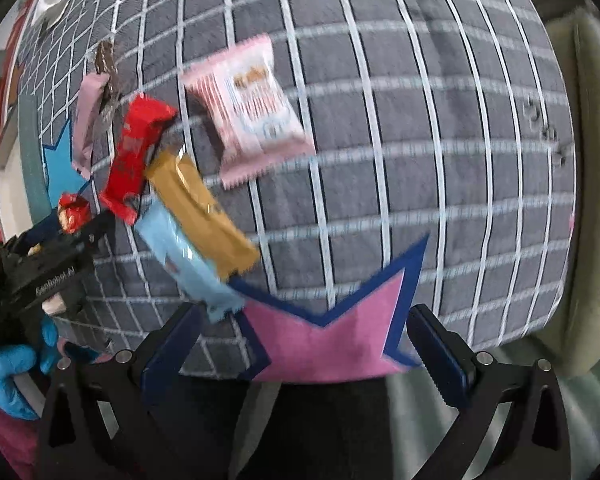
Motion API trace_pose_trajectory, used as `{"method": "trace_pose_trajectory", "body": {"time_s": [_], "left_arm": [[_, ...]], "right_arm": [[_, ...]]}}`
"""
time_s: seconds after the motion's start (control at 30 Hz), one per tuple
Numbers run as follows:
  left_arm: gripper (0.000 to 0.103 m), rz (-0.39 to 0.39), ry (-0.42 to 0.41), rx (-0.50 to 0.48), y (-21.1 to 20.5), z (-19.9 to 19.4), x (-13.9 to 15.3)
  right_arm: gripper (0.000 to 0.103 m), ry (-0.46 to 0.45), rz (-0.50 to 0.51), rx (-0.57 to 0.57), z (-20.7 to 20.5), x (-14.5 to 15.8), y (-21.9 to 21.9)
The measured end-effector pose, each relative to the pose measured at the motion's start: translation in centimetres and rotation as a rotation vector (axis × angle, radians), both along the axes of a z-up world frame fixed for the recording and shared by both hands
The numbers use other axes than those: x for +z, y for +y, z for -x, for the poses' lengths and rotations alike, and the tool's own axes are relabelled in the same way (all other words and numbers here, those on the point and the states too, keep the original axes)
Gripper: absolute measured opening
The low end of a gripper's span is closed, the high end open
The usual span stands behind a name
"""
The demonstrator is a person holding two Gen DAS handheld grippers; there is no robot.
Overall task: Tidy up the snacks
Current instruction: 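Grasp red candy packet with left tool while right tool grasps pink cookie packet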
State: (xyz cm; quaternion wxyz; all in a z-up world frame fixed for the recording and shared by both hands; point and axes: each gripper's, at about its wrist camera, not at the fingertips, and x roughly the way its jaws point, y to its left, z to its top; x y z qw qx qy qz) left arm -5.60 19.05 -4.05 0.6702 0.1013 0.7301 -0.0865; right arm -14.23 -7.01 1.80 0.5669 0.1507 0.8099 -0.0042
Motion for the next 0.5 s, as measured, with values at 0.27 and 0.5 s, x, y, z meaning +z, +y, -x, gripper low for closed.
{"method": "trace_pose_trajectory", "body": {"time_s": [0.27, 0.5], "left_arm": [[0.103, 0.008, -0.031, 0.006, 0.1, 1.5, -0.4], [0.103, 0.015, -0.055, 0.016, -1.0, 3.6, -1.0]], "right_arm": [[0.103, -0.070, 0.059, 0.063, -5.4, -1.4, -1.5], [0.103, -0.074, 0.086, 0.138, -8.1, -3.0, -2.3]]}}
